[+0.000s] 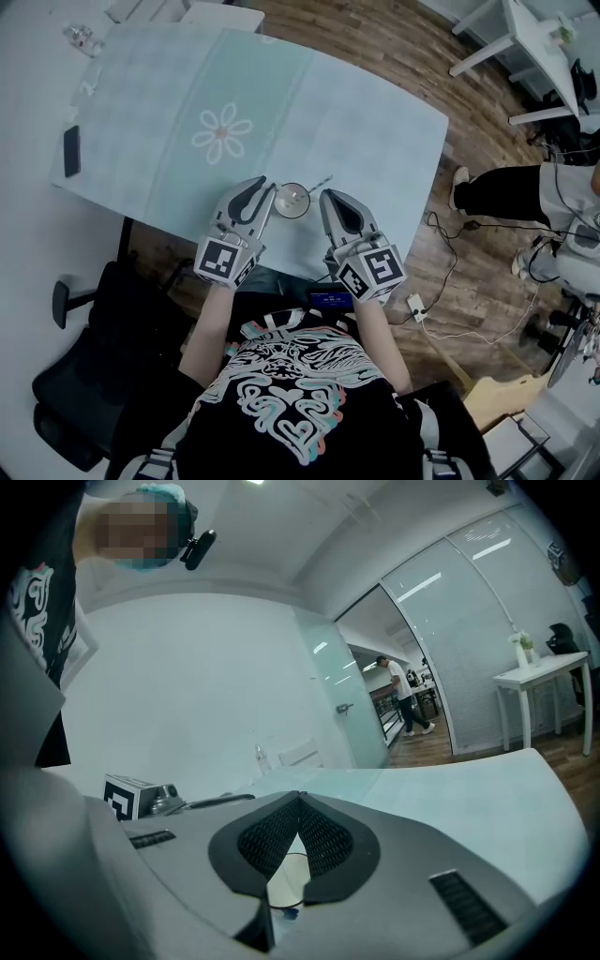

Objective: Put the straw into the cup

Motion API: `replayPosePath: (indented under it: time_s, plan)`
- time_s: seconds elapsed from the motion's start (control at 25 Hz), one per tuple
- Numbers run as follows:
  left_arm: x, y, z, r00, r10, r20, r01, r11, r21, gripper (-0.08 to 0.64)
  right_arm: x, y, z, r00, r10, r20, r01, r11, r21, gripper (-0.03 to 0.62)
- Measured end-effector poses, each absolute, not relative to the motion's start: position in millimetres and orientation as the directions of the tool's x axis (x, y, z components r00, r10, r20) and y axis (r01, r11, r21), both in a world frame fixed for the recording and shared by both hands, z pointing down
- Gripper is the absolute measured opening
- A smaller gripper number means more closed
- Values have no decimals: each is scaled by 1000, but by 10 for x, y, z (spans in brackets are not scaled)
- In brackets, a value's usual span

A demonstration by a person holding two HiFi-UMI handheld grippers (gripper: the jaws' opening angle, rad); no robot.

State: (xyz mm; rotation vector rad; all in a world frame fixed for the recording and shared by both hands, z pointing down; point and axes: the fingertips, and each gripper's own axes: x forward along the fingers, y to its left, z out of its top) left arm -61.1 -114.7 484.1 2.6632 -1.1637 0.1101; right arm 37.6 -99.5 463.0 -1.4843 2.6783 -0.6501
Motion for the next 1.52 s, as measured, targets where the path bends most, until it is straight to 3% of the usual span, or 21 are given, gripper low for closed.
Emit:
replayPosePath:
  time_s: [0.68, 1.52]
  plan:
    - [-779, -1219, 4467, 662, -732, 161, -748, -659, 75, 8, 401, -989, 4259, -460, -879, 126, -867, 414, -278, 15]
    - [-978, -1190, 4305, 622, -765, 164, -780, -625, 43, 9, 426, -930, 4064, -398, -913, 85, -908, 379, -178, 15]
